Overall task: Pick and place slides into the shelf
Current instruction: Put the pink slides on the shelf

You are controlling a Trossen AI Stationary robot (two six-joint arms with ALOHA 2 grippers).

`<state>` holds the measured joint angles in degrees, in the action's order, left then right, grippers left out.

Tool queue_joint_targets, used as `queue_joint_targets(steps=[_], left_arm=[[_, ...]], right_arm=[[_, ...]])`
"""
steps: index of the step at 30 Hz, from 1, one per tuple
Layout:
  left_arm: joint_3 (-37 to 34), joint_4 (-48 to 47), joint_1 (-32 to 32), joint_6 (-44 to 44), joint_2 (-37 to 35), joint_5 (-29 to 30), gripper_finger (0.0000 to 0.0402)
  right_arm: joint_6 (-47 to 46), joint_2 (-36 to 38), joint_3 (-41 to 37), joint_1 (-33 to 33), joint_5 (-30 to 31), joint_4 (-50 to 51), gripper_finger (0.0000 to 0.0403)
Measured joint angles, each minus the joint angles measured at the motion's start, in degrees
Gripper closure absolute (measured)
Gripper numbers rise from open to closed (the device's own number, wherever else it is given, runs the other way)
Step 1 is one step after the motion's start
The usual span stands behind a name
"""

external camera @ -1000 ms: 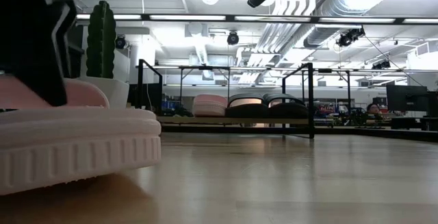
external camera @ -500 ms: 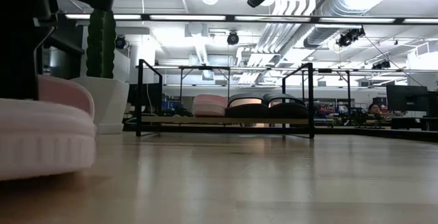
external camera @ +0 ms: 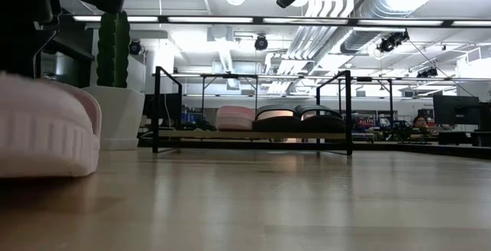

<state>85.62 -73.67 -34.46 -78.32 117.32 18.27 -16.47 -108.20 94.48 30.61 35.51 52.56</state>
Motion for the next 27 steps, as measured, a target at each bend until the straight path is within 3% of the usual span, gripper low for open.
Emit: queue_joint_targets(steps=[8,27], left_arm=[[0.00,-0.47,0.00,1.92,0.00,-0.97,0.0393],[0.03,-2.95,-0.02,3.46,0.00,-0.86,0.0397]], right_arm=[[0.00,0.00,0.00,0.00,0.00,0.00,0.0288],[0.44,0.00,0.00,-0.10,0.39,-0.07,0.0288]])
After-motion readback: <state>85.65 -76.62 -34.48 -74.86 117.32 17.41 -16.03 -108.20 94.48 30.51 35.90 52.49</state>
